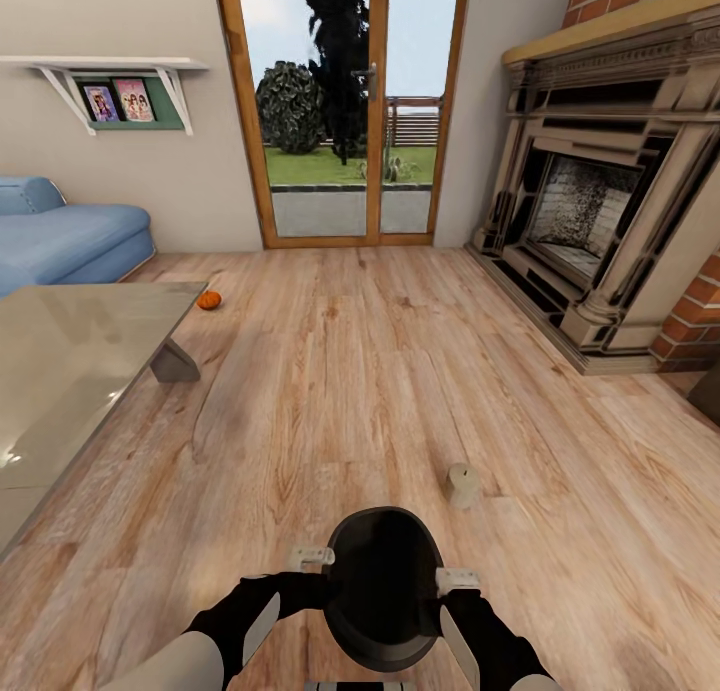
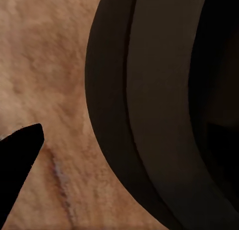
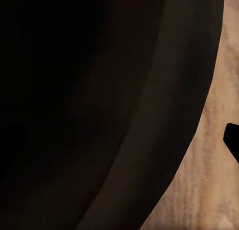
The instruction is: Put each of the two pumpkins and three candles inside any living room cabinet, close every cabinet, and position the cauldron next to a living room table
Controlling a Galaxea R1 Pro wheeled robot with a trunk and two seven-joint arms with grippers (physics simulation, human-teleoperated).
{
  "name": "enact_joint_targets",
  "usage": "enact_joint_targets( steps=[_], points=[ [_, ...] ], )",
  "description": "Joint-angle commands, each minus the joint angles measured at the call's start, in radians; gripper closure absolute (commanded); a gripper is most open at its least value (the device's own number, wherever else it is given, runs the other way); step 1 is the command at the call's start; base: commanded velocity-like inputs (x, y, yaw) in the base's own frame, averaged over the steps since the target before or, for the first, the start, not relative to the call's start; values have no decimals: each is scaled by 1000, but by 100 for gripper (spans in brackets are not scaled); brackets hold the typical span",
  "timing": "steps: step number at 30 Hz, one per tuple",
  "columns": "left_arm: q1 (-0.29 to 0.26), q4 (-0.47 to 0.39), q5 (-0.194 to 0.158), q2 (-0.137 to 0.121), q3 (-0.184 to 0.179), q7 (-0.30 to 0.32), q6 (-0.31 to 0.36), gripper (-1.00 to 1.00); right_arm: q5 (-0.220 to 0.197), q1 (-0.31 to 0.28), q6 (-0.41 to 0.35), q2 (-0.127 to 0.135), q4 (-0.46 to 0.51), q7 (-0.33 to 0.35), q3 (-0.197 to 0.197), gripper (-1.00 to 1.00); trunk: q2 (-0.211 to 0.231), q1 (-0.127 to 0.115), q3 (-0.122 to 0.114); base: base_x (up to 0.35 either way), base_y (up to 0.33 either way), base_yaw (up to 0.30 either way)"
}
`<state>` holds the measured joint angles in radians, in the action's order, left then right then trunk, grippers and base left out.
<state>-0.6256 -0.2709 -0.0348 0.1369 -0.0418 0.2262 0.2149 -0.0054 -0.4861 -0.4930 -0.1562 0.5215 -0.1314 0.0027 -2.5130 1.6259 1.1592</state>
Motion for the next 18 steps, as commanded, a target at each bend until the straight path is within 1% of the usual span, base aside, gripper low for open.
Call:
enact_joint_targets(
  steps=[1,18],
  points=[
    [0,-2,-4,0,-4,1,6,100,-1,0,-5,0,2,-4,0,-100,0,0,1,0,0,0],
    [0,-2,-4,-1,-4,1,6,100,-1,0,-4,0,3,-4,0,-100,0,0,1,0,0,0]
  ],
)
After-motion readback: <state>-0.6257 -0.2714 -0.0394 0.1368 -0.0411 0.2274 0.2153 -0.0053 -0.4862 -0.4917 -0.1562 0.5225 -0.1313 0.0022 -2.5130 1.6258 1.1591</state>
